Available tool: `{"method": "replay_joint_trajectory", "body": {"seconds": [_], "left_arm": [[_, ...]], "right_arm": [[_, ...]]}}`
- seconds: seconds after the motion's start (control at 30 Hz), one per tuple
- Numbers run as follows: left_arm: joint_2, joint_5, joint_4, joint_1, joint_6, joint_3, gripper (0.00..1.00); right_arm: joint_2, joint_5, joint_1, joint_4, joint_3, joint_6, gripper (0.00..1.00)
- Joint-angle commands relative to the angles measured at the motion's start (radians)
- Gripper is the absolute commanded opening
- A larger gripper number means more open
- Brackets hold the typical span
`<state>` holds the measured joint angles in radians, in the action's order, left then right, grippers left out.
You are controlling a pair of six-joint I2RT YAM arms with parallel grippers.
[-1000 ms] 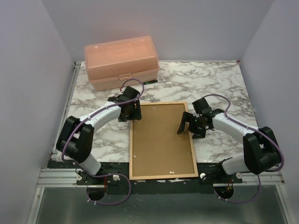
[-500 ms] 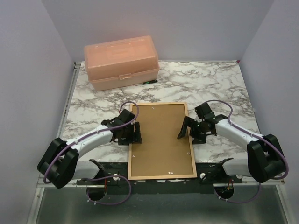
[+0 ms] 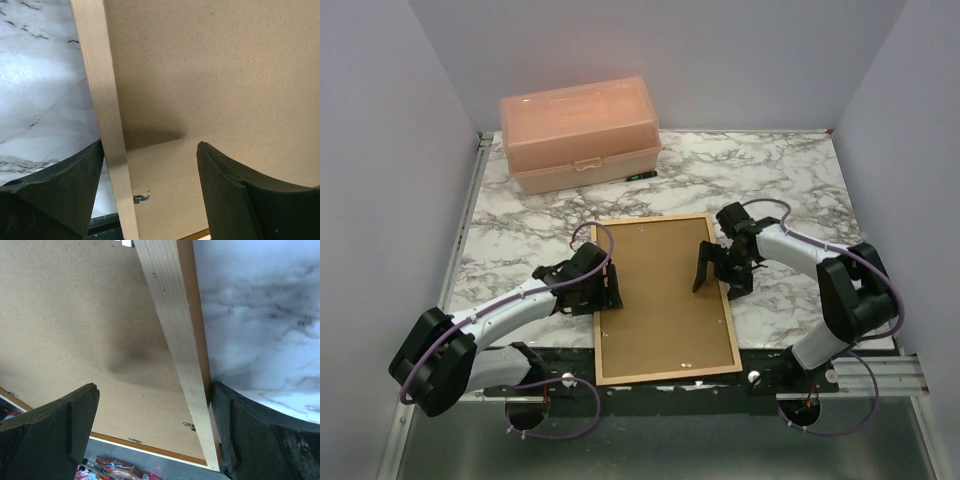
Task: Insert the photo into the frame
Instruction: Adjust the photo frame at the center of the board.
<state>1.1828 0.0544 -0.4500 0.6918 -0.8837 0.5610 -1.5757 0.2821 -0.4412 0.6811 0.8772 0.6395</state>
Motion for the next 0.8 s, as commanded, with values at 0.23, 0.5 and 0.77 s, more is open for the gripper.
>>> {"method": "replay_joint_trajectory", "body": {"seconds": [0.23,0.5,0.77], "left_arm": [[0.003,0.255,0.146,0.108,-0.175,0.036,0.73],[0.027,0.265,0.193,0.185,-0.205,0.069,0.73],[0.084,0.27,0.184,0.242,-0.212,0.104,0.73]], "right_arm": [[-0.247,0.165,-0.053,-0.163,0.378,-0.001,1.0],[-0.405,0.096,-0.053,-0.072,0.583,-0.078,1.0],[-0.411,-0.22,-0.052,0.063,0.686,-0.132,1.0]]}}
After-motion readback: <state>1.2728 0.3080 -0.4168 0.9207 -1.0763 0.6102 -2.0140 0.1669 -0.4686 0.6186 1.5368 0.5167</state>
